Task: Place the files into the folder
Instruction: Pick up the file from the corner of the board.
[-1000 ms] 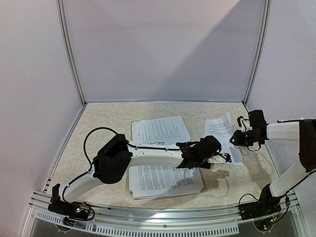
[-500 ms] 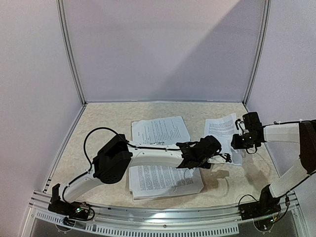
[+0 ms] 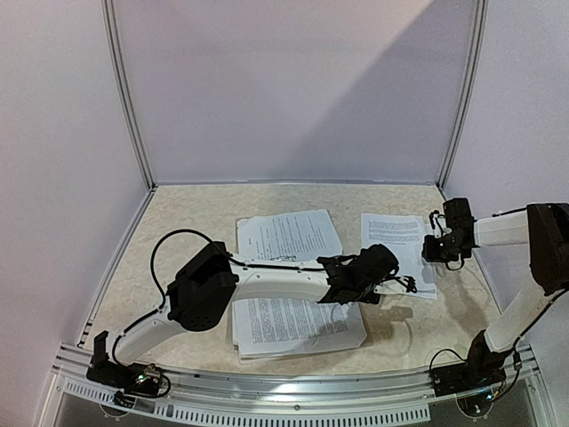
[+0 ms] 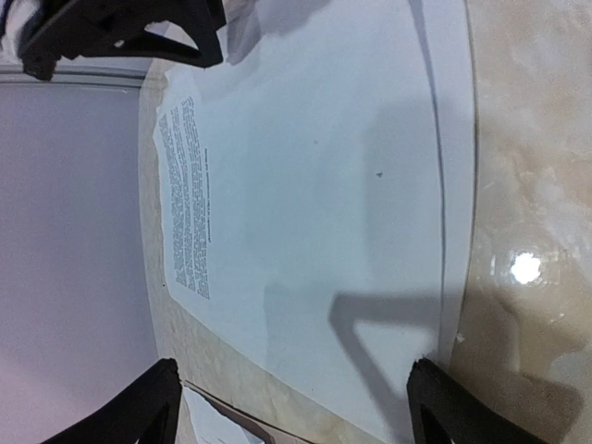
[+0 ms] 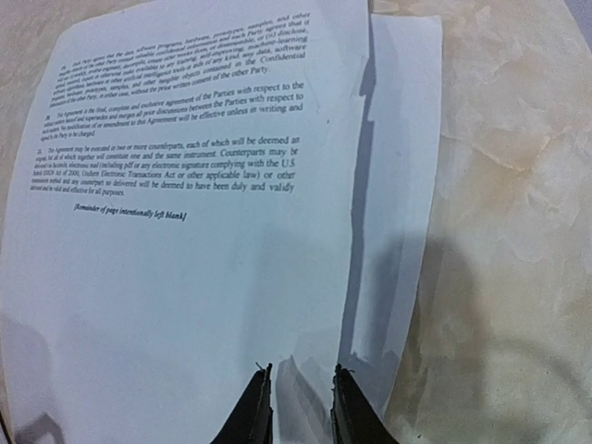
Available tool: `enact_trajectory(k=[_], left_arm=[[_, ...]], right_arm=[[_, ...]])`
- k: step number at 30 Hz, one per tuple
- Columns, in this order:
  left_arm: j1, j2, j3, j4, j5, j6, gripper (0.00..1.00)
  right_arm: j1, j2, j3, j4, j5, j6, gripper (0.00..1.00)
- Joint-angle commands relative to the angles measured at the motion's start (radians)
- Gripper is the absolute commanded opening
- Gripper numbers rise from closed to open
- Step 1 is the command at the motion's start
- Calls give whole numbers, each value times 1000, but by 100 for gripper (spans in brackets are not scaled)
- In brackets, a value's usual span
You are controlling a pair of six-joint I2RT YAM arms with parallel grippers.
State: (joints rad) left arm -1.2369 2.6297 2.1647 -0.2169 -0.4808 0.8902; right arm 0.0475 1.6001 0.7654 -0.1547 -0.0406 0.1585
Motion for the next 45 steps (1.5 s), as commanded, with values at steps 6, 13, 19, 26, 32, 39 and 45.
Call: enact_trajectory(k=[6, 13, 19, 26, 32, 39, 45], left_arm=[[-15, 45, -5, -24, 5, 10, 86], [-15, 46, -3, -22, 1, 9, 86], [-15, 46, -4, -21, 1, 9, 86], [-15, 47, -5, -22, -1, 10, 86], [-15, 46, -4, -21, -1, 11, 86], [-16, 49, -3, -19, -4, 13, 86], [-16, 49, -2, -19, -5, 15, 86]], right_arm=[[-128, 55, -32, 124, -347, 88, 22], [-230, 106, -124, 311, -659, 224, 25], [-237, 112, -138, 368, -735, 264, 28], [-250, 133, -116, 383, -668, 294, 34], [-251, 203, -23, 364, -685, 305, 35], [-251, 290, 43, 360, -705, 329, 37], [-250, 349, 107, 350, -746, 347, 40]])
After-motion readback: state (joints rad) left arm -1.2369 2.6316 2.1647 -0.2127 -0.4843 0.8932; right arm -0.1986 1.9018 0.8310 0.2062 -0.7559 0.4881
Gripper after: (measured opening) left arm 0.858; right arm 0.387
